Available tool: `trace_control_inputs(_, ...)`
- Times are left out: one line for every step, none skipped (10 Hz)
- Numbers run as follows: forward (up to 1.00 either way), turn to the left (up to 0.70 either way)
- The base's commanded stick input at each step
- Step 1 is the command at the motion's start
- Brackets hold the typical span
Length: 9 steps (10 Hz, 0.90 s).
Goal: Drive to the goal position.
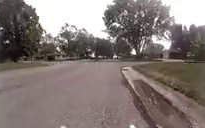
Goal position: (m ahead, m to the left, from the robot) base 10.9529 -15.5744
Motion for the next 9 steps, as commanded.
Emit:
trace_control_inputs(0.5,0.0)
trace_control_inputs(0.5,0.0)
trace_control_inputs(0.5,0.0)
trace_control_inputs(0.5,0.0)
trace_control_inputs(0.5,0.0)
trace_control_inputs(0.5,0.0)
trace_control_inputs(0.5,0.0)
trace_control_inputs(0.5,-0.27)
trace_control_inputs(0.5,-0.5)
